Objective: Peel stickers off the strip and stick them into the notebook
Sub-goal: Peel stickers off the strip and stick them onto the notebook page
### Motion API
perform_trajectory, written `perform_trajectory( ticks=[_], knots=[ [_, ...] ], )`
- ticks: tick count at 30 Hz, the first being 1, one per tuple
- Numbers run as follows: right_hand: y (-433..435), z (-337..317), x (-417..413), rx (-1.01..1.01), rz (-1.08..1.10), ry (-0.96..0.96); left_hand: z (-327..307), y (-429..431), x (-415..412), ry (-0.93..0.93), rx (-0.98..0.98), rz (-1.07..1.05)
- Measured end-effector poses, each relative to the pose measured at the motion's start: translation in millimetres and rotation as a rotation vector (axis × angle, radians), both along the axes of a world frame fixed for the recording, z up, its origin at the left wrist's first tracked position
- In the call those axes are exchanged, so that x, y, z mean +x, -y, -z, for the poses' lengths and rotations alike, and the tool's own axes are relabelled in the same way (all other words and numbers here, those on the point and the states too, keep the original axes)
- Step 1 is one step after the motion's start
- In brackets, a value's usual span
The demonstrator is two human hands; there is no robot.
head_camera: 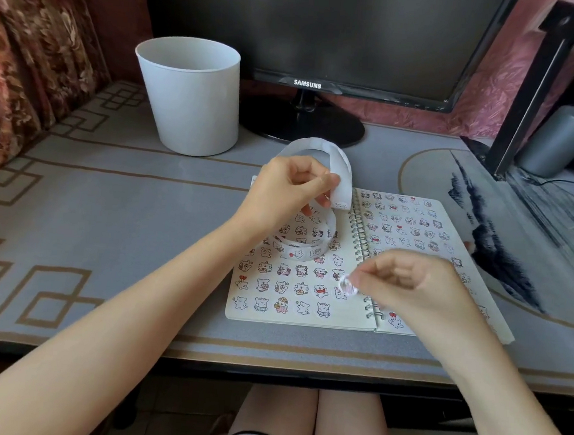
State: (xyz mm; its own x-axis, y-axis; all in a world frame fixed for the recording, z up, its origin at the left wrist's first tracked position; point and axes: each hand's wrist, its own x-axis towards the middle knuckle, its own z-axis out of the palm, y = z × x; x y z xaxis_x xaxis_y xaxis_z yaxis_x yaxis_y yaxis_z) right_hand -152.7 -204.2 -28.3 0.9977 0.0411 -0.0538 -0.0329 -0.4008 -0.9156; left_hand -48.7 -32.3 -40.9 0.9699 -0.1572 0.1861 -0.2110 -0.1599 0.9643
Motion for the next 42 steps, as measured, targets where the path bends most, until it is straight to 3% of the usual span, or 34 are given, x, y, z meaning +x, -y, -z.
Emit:
perform_trajectory(
  ticks=[13,42],
  knots=[
    [-6.8,9.2,-18.9,-0.143,0.107,0.013,0.7,0.2,-0.2,0.011,0.022,-0.001],
    [-9.6,12.2,-19.6,-0.394,0.098,0.083,-0.6,0.9,-1.7,0.012,0.022,-0.003]
  ],
)
